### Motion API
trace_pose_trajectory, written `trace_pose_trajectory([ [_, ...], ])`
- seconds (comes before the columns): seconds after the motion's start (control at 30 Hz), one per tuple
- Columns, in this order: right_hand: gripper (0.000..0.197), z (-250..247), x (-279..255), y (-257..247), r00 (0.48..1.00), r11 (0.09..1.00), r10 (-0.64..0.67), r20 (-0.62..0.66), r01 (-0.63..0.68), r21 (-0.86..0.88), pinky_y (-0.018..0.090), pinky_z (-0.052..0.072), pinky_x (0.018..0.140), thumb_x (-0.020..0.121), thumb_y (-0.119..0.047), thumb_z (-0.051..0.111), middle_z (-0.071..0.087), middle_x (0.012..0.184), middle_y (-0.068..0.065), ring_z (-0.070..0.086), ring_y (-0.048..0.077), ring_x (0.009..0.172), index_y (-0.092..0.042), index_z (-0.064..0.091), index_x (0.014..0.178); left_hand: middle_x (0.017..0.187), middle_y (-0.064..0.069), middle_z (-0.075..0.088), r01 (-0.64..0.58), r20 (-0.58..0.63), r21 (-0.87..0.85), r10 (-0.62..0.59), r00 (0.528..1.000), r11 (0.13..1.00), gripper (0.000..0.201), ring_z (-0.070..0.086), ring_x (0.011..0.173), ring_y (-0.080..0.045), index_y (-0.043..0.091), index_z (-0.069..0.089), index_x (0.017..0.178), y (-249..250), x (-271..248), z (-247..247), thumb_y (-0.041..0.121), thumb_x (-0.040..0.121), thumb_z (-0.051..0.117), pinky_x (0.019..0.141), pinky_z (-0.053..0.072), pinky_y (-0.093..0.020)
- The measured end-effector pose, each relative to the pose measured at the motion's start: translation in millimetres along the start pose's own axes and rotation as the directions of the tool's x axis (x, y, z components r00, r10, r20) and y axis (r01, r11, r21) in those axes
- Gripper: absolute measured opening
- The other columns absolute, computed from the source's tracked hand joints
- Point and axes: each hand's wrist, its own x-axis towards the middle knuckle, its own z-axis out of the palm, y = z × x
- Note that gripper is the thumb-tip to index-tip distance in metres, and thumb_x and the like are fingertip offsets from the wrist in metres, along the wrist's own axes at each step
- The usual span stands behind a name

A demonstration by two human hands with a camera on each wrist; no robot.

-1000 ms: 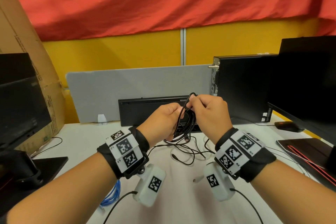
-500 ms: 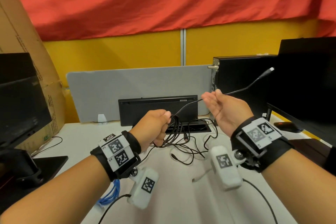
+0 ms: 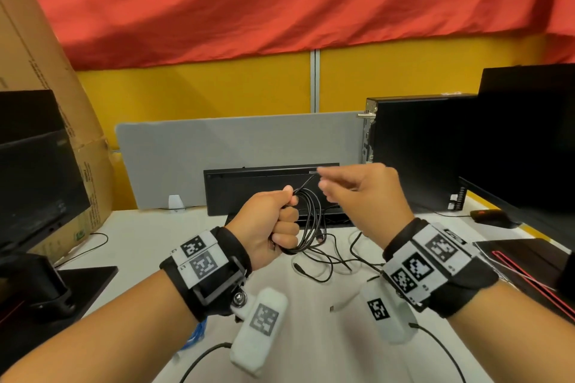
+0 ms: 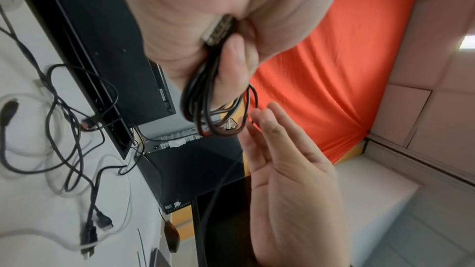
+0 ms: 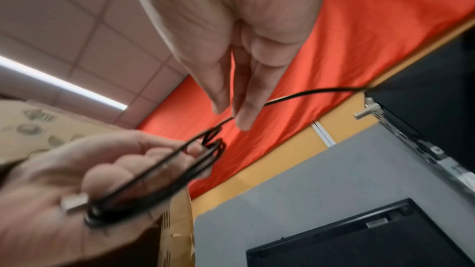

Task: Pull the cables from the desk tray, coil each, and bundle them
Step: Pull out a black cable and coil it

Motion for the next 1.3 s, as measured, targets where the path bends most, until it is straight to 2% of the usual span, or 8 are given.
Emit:
trace_pose_trajectory([
  [0.2, 0.023, 7, -2, -4, 0.991, 0.960, -0.123, 0.049, 0.132, -0.248, 0.019, 0.050, 0.080, 0.093, -0.021, 0.062, 0.074, 0.089, -0.002, 0.063, 0.006, 0.079, -0.018, 0.072, 0.114, 0.054, 0.007, 0.019, 0.002, 0.097, -0.060, 0.004, 0.995, 0.998, 0.030, 0.017, 0.037, -0.005, 0.016, 0.047, 0.078, -2, -4, 6, 0.032, 0.103, 0.040, 0.032, 0.019, -0.016],
  [0.3, 0.029, 8, -5, -7, 0.994, 0.998, 0.047, 0.103, -0.043, -0.042, 0.024, 0.054, 0.081, 0.096, -0.023, 0.055, 0.074, 0.089, -0.001, 0.067, 0.012, 0.082, -0.020, 0.067, 0.122, 0.055, 0.007, 0.019, -0.042, 0.125, -0.078, 0.052, 0.991, 0.996, 0.029, 0.017, 0.038, -0.005, 0.016, 0.048, 0.080, -1, -5, 6, 0.031, 0.103, 0.039, 0.032, 0.020, -0.017],
  [0.43, 0.042, 18, -8, -8, 0.949, 0.911, 0.212, 0.233, -0.279, 0.305, 0.016, 0.055, 0.079, 0.089, -0.008, 0.064, 0.070, 0.105, -0.011, 0.066, 0.000, 0.095, -0.014, 0.059, 0.130, 0.052, 0.006, 0.024, -0.102, 0.150, -0.096, 0.116, 0.982, 0.990, 0.032, 0.018, 0.037, -0.005, 0.014, 0.049, 0.080, -2, -5, 8, 0.031, 0.105, 0.036, 0.033, 0.021, -0.016],
  [0.63, 0.033, 22, -11, -7, 0.955, 0.911, 0.272, 0.117, -0.295, 0.288, 0.040, 0.061, 0.077, 0.086, 0.001, 0.063, 0.076, 0.080, 0.001, 0.073, 0.023, 0.081, -0.026, 0.077, 0.076, 0.053, 0.006, 0.022, -0.147, 0.171, -0.062, 0.155, 0.973, 0.987, 0.031, 0.018, 0.039, -0.005, 0.015, 0.048, 0.080, -5, -3, 7, 0.031, 0.104, 0.037, 0.037, 0.019, -0.017],
  [0.77, 0.030, 22, -11, -6, 0.949, 0.912, 0.298, 0.103, -0.315, 0.261, 0.046, 0.059, 0.080, 0.082, 0.001, 0.066, 0.076, 0.074, 0.000, 0.072, 0.024, 0.079, -0.025, 0.079, 0.073, 0.056, 0.005, 0.022, -0.139, 0.182, -0.045, 0.145, 0.973, 0.989, 0.030, 0.016, 0.042, -0.006, 0.015, 0.048, 0.081, -9, -1, 4, 0.031, 0.104, 0.038, 0.039, 0.019, -0.019],
  [0.97, 0.012, 16, -12, -6, 0.936, 0.870, 0.322, 0.144, -0.352, 0.346, 0.044, 0.058, 0.085, 0.084, -0.003, 0.070, 0.076, 0.085, 0.007, 0.072, 0.027, 0.088, -0.013, 0.076, 0.088, 0.059, 0.003, 0.021, -0.218, 0.212, 0.056, 0.202, 0.956, 0.974, 0.030, 0.016, 0.045, -0.008, 0.015, 0.052, 0.082, -6, 2, 3, 0.032, 0.103, 0.039, 0.040, 0.021, -0.020],
  [1.13, 0.043, 11, -7, -4, 0.889, 0.676, 0.385, 0.248, -0.454, 0.580, 0.043, 0.051, 0.094, 0.084, 0.015, 0.059, 0.071, 0.093, 0.016, 0.068, 0.029, 0.095, -0.011, 0.057, 0.118, 0.060, 0.001, 0.019, -0.297, 0.248, 0.180, 0.249, 0.936, 0.938, 0.027, 0.017, 0.045, -0.009, 0.012, 0.054, 0.090, -5, 1, 4, 0.032, 0.103, 0.041, 0.041, 0.027, -0.022],
  [1.3, 0.053, 10, -8, 0, 0.887, 0.642, 0.367, 0.278, -0.459, 0.614, 0.037, 0.051, 0.091, 0.083, 0.018, 0.057, 0.072, 0.091, 0.016, 0.068, 0.023, 0.092, -0.017, 0.052, 0.123, 0.059, 0.002, 0.021, -0.296, 0.249, 0.231, 0.237, 0.939, 0.927, 0.027, 0.018, 0.045, -0.009, 0.013, 0.057, 0.089, -5, 1, 4, 0.033, 0.102, 0.043, 0.042, 0.030, -0.022],
])
